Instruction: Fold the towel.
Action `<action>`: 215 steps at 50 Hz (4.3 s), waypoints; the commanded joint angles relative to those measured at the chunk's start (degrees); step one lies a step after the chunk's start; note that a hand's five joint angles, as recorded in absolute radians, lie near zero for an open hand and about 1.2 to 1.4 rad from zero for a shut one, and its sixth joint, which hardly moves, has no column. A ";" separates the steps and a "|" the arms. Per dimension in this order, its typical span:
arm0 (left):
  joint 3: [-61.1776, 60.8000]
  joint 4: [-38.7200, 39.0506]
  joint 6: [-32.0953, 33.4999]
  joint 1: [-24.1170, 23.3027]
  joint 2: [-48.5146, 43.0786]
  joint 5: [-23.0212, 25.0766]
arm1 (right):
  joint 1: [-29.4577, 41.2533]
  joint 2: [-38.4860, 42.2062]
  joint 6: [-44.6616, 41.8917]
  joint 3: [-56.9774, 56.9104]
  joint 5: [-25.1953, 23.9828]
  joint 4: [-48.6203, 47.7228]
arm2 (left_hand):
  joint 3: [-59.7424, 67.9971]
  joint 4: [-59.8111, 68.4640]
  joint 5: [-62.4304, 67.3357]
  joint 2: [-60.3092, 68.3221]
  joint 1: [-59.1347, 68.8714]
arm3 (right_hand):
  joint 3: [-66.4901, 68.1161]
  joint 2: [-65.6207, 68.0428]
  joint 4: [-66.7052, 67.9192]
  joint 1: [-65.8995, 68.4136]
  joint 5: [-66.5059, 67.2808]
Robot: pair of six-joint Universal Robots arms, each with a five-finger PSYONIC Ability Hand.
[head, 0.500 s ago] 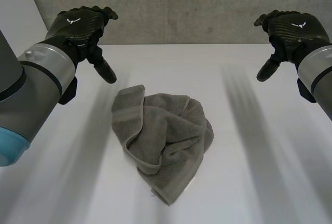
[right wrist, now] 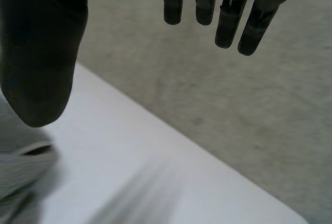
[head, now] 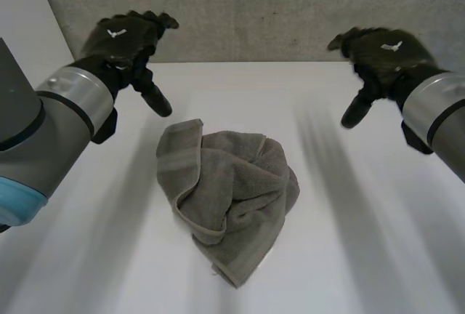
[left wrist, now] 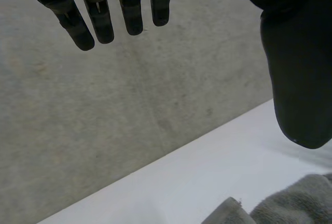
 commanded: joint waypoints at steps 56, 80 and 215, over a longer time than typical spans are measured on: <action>-9.79 8.67 37.91 7.62 -18.18 15.80 | 13.62 12.20 -9.74 13.32 -6.78 -11.85 | 48.18 47.65 39.87 47.63 47.34 | 66.11 66.02 65.48 67.01 66.71; -15.14 9.28 33.07 9.99 -14.85 11.49 | 14.21 7.69 -12.90 26.65 -14.95 -15.18 | -3.78 -4.31 -12.09 -4.34 -4.62 | 13.86 13.76 13.23 14.76 14.45; 4.13 34.16 7.67 9.38 -12.29 -5.14 | -8.99 15.06 -3.06 -15.00 -22.68 -33.96 | 65.67 65.14 57.36 65.11 64.83 | 66.11 66.02 65.48 67.01 66.71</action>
